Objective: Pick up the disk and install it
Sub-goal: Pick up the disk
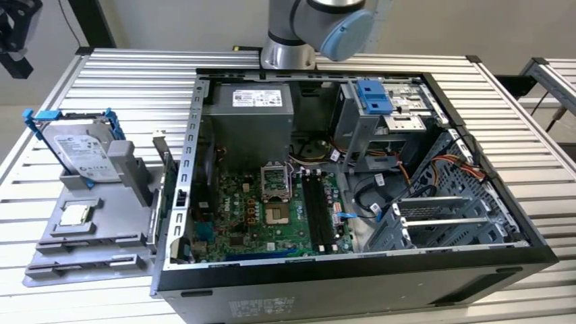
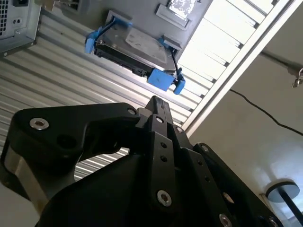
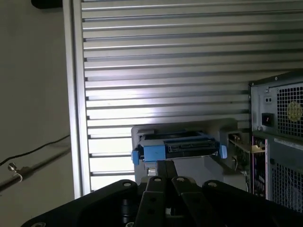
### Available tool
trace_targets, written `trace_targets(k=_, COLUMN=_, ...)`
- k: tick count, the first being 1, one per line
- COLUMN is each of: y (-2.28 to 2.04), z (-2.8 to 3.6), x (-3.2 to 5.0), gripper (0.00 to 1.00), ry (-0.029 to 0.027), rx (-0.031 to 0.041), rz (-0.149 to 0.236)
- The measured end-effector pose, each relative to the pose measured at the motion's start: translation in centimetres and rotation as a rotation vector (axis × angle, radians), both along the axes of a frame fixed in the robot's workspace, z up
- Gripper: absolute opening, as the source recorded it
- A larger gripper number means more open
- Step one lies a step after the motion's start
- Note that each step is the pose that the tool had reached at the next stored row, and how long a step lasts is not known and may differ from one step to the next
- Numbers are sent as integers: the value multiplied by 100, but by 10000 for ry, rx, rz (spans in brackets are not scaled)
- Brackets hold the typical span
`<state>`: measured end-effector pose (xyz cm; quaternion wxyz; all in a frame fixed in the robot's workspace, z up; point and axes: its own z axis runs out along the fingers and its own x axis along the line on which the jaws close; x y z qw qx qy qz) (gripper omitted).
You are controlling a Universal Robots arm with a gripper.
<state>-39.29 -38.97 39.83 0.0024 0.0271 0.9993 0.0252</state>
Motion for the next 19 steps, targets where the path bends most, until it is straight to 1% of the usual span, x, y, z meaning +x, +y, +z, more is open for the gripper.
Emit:
trace_targets(k=2, y=-73, z=-1, x=-3, gripper=0, ry=-1, rx=1, rz=5)
trace_targets(k=3, y=-85, z=-1, x=-3, gripper=0, ry=-1, rx=0, rz=17)
trace_targets(k=5, y=-85, z=-1, x=-3, gripper=0, ry=-2, rx=0, rz=172)
trace_targets(k=9, y=-85, z=-1, x=-3, gripper=0, ry=-1, rx=0, rz=836)
trace_targets(k=12, y=-85, z=-1, x=-3, gripper=0, ry=-2, rx=0, rz=926)
trace_targets(k=19, y=-85, z=-1, x=-3, gripper=0, ry=-1, rx=0, rz=945)
